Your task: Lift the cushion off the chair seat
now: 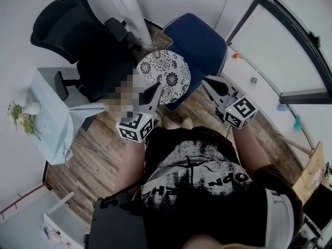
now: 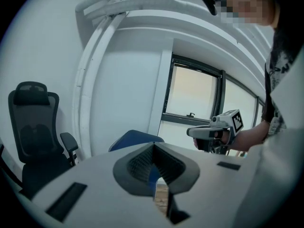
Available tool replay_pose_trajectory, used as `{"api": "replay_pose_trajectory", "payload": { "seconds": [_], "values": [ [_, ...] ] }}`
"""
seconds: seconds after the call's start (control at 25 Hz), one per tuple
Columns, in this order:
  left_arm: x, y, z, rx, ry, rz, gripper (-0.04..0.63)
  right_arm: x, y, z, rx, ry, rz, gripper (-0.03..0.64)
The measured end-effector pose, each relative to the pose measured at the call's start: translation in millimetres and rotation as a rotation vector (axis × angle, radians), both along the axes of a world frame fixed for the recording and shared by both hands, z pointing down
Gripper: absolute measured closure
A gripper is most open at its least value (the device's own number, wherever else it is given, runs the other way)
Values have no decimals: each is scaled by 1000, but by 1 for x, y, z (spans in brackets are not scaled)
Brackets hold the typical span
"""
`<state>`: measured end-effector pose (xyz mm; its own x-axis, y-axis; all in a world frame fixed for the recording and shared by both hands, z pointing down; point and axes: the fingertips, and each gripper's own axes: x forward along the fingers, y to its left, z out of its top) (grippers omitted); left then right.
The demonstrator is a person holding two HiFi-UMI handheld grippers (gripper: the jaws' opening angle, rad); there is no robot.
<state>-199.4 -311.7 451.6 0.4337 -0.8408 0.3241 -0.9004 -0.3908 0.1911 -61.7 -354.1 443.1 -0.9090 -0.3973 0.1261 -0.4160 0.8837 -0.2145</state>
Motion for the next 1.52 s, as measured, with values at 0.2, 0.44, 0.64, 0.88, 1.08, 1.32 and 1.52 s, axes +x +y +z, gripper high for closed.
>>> {"api": "replay_pose_trajectory", "payload": {
  "seconds": [0.2,0.44,0.64,0.88,1.08,1.32,1.52],
  "values": [
    [-9,-24,5,-11,1,67,583,-13,-15,3,10,10,52,606],
    [-33,-61,1,-12,0,158,583,-43,-39,-3,32,27,116,606],
    [-51,-90,8,-30,1,261,583,-60,-57,-3,42,37,211,606],
    [-57,-117,27,-65,-17,400,583,-76,-65,4,82,82,316,606],
    [-51,-126,39,-89,-14,499,583,-78,-68,14,44,83,388,606],
    [-48,-123,52,-111,-19,533,583,-81,-61,38,-15,97,375,604],
    [-44,-120,62,-139,-15,511,583,-80,-57,60,-77,113,320,604]
  ]
}}
